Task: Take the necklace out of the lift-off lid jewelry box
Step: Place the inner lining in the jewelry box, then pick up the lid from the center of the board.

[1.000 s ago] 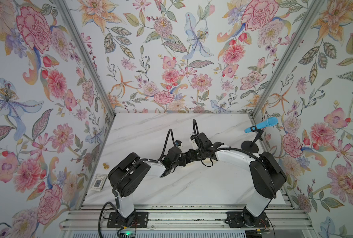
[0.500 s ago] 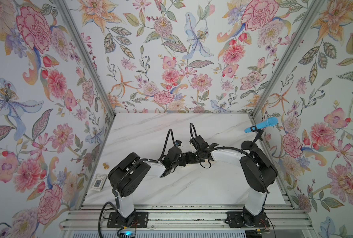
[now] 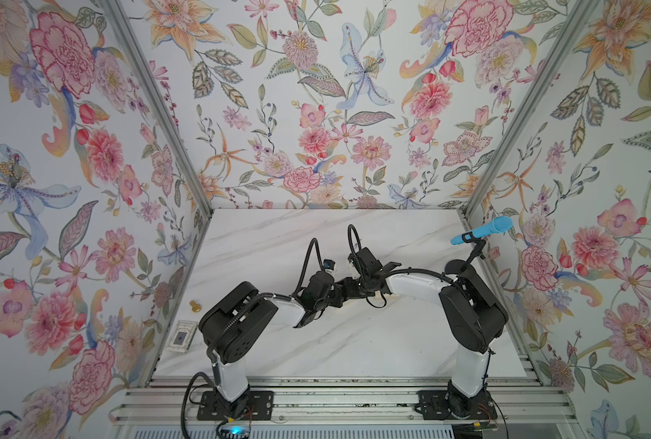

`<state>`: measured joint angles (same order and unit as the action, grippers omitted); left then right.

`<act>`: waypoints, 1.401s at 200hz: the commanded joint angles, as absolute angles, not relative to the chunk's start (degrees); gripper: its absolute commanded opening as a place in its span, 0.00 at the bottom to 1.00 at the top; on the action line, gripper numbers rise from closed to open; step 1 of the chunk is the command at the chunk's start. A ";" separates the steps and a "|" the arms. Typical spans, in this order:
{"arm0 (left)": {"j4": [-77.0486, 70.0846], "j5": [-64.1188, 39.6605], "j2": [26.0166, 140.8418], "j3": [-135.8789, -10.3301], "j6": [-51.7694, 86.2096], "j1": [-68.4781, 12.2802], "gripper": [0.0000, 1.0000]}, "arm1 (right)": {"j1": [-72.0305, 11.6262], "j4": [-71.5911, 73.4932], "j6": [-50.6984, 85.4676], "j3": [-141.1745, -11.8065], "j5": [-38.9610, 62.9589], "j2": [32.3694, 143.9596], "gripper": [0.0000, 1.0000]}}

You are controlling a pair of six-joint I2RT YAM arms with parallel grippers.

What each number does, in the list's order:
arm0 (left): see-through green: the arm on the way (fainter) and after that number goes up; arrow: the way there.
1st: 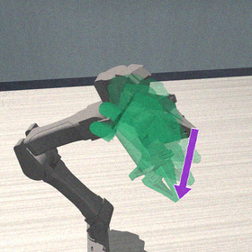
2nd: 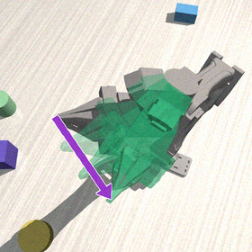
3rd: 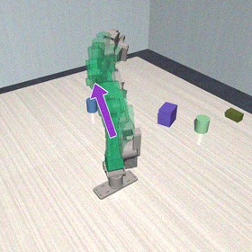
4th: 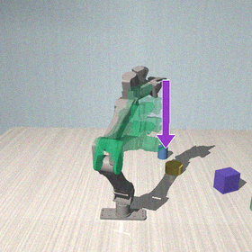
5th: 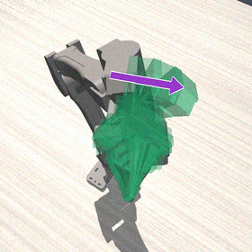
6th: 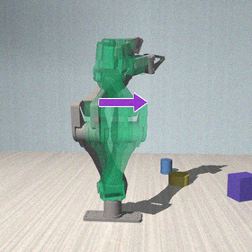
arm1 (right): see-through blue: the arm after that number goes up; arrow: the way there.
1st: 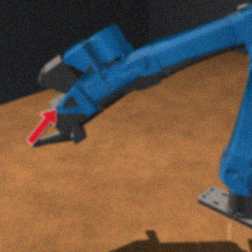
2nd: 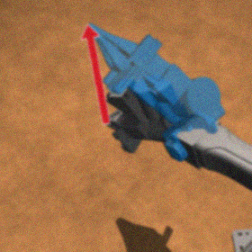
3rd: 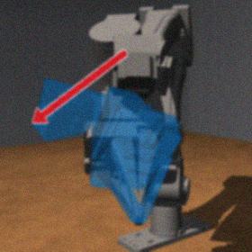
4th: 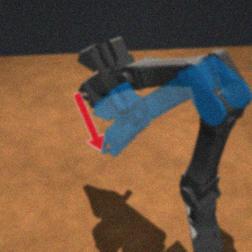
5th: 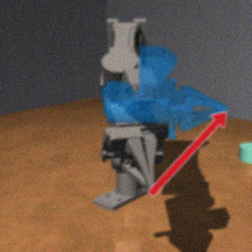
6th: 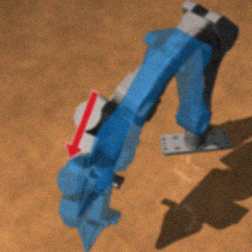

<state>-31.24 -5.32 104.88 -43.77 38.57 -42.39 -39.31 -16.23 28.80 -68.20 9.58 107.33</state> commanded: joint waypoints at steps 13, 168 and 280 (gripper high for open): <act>-30.61 -5.37 102.01 -42.46 38.58 -42.93 0.05 | -39.18 -17.80 28.21 -70.72 7.89 103.87 0.11; -22.59 2.29 87.78 -37.09 36.61 -42.80 0.04 | -38.39 -18.02 27.18 -76.46 8.48 113.65 0.12; -14.80 7.93 72.60 -33.03 34.32 -41.66 0.27 | -35.26 -29.00 25.60 -67.45 -3.25 94.67 0.69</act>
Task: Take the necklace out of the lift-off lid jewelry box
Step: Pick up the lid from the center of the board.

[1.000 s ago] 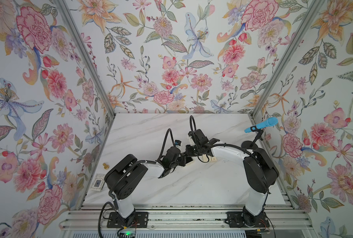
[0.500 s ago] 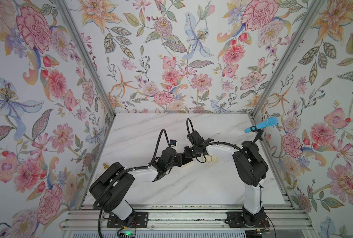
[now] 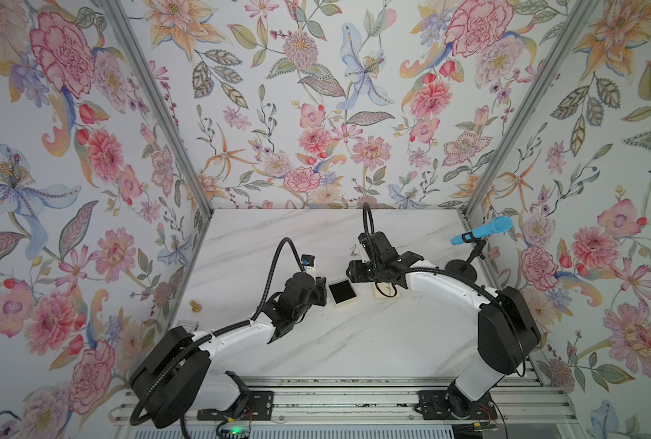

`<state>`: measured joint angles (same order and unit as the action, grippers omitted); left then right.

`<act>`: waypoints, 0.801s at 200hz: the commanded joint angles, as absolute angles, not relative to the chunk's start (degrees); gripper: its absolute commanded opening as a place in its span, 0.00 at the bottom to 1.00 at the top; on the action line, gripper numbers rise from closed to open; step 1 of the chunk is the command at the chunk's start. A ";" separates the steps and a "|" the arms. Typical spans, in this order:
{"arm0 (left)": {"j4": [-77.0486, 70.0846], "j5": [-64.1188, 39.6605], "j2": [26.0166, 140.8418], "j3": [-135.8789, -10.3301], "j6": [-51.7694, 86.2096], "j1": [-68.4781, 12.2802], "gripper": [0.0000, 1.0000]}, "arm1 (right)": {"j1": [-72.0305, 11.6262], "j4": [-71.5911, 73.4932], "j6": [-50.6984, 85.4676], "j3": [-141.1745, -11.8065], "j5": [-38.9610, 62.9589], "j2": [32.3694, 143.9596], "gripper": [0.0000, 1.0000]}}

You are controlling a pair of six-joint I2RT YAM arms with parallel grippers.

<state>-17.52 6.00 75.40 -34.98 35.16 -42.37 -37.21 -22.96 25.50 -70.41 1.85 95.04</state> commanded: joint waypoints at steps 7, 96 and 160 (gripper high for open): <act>-14.62 7.90 72.06 -32.73 34.21 -41.59 0.30 | -35.07 -29.75 25.56 -67.12 -4.30 94.63 0.73; -14.90 8.01 71.13 -31.95 33.22 -41.44 0.36 | -32.14 -31.81 24.38 -65.43 -10.61 96.77 1.00; -14.64 8.42 71.56 -31.90 33.40 -41.39 0.37 | -29.80 -31.74 23.31 -68.26 -10.47 102.83 1.00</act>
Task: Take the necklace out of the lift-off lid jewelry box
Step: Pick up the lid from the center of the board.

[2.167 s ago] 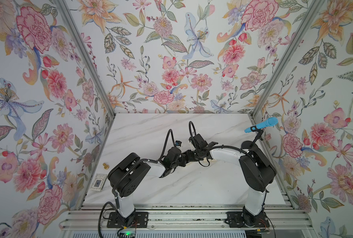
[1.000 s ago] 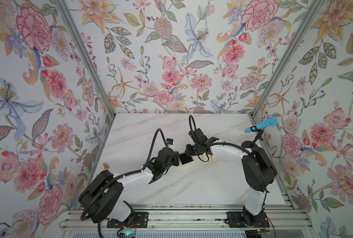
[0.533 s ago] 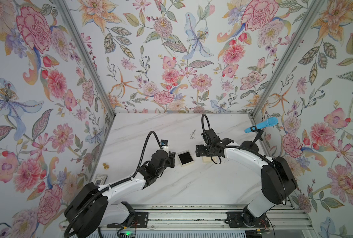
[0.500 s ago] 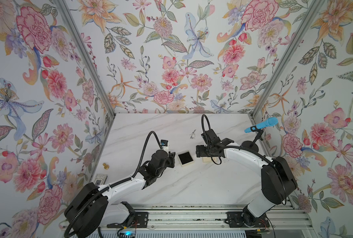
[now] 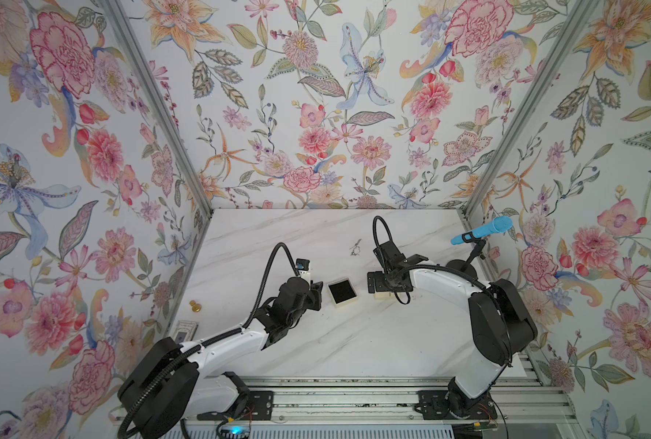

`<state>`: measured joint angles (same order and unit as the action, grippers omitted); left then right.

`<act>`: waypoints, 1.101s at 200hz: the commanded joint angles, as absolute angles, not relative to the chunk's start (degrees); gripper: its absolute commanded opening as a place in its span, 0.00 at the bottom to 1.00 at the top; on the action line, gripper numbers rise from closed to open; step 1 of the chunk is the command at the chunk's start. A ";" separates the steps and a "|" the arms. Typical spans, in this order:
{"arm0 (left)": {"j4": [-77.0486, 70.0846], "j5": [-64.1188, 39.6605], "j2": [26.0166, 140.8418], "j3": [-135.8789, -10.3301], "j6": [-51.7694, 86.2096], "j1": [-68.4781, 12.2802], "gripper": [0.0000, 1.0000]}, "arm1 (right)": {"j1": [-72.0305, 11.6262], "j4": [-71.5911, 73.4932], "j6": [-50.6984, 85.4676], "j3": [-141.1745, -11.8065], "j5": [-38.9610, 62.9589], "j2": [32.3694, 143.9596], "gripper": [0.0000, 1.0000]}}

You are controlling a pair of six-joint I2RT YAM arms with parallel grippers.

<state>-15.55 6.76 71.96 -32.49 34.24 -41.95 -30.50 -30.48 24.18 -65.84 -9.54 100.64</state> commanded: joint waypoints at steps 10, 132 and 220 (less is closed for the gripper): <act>-14.61 8.37 71.71 -31.99 33.40 -41.34 0.38 | -29.76 -31.70 23.16 -69.03 -10.30 103.65 1.00; -15.25 7.79 72.60 -31.90 33.58 -40.78 0.38 | -27.95 -30.84 22.78 -70.38 -7.94 107.54 0.98; -15.45 7.45 71.64 -31.55 33.92 -40.72 0.38 | -28.02 -30.36 21.85 -69.81 -4.73 106.68 0.83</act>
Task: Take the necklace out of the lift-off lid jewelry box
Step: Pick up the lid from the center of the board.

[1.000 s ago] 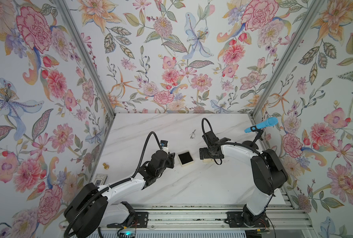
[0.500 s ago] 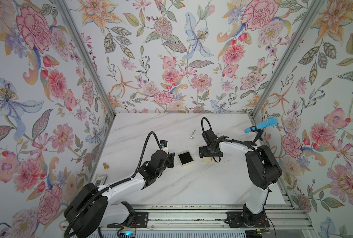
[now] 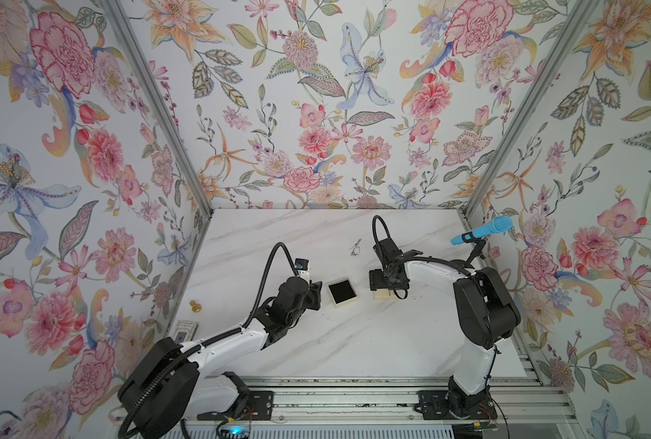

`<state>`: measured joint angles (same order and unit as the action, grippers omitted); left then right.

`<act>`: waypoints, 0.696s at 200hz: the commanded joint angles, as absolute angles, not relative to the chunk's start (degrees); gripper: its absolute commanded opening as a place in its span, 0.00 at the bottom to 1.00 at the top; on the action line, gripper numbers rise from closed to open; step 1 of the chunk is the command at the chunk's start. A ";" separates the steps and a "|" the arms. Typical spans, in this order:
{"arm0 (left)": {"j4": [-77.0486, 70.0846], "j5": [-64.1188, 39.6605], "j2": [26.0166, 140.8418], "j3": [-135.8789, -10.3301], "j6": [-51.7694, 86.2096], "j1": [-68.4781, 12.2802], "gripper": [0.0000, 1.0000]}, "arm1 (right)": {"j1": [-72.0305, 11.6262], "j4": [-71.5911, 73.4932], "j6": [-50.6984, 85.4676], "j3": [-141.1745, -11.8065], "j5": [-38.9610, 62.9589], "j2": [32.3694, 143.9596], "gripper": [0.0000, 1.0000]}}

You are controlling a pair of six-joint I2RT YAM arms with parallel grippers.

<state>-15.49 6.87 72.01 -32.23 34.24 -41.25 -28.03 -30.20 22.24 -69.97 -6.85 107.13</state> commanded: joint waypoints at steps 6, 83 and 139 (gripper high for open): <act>-15.40 7.41 71.47 -31.46 33.93 -40.69 0.38 | -28.17 -30.41 21.72 -69.73 -4.66 106.17 0.83; -15.09 7.72 70.58 -30.97 34.10 -40.60 0.38 | -34.43 -35.03 20.28 -74.25 -4.77 102.22 0.83; -15.13 7.72 70.16 -30.50 34.24 -40.44 0.39 | -40.21 -37.69 20.47 -80.55 -4.44 104.67 0.83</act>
